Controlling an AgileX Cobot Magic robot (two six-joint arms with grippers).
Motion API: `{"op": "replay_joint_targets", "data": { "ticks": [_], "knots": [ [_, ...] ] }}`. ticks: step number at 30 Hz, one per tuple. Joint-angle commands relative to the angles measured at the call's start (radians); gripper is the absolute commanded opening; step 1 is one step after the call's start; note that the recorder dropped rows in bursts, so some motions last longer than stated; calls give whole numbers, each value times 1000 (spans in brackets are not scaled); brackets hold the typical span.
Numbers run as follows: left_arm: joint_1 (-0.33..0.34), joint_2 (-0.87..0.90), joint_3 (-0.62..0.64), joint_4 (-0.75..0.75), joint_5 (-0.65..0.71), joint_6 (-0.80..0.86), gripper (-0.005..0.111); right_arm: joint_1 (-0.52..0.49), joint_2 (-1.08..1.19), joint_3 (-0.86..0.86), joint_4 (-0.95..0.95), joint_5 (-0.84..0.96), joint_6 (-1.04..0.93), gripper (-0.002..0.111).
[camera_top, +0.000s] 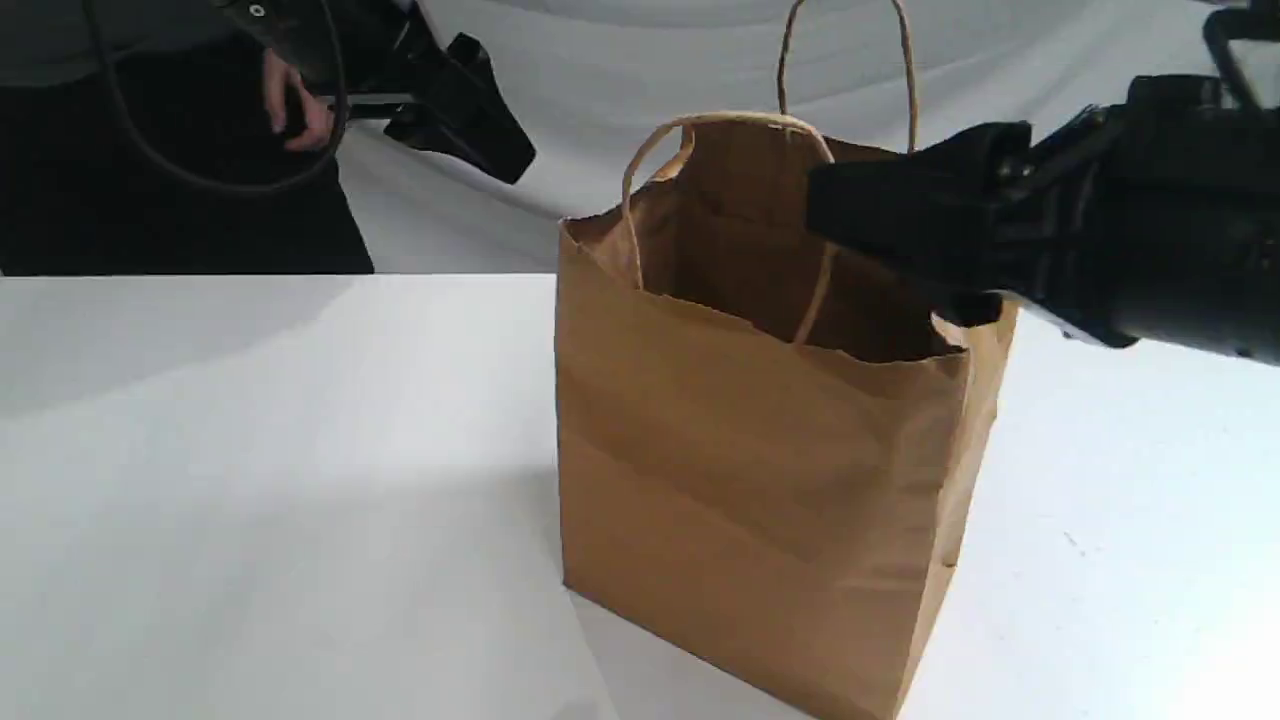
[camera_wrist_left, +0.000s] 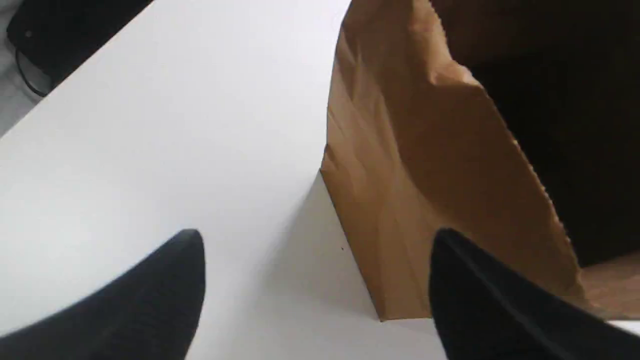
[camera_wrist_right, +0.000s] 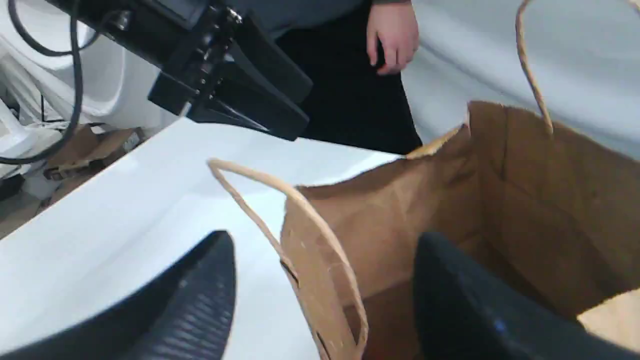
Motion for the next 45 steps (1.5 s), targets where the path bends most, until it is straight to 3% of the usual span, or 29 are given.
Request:
{"op": "replay_joint_targets", "data": {
  "ticks": [1,5,12,14,16,24,32,36,45],
  "knots": [
    [1,-46,1,-14,-2,-18,63,3,-74,5,-60,6,7,38],
    [1,-100,18,-26,-2,-24,51,3,-165,5,-189,18,39,-1],
    [1,-249,163,-30,-2,-9,2,3,-295,5,-444,15,183,0],
    [1,-314,245,-30,-10,5,0,3,-324,5,-566,15,307,0],
    [1,-385,332,-32,-100,11,0,3,-343,5,-680,15,444,0],
    [1,-789,809,-98,-544,48,0,3,-368,6,-1263,126,972,0],
    [1,-1193,1278,-156,-884,79,0,3,-450,137,-1285,-28,990,0],
    [1,-1362,1452,-158,-1003,28,0,3,-533,247,-1282,-40,996,0],
    [1,-1582,1643,-158,-1033,-17,0,3,-626,324,-1224,-32,1019,0]
  ]
}}
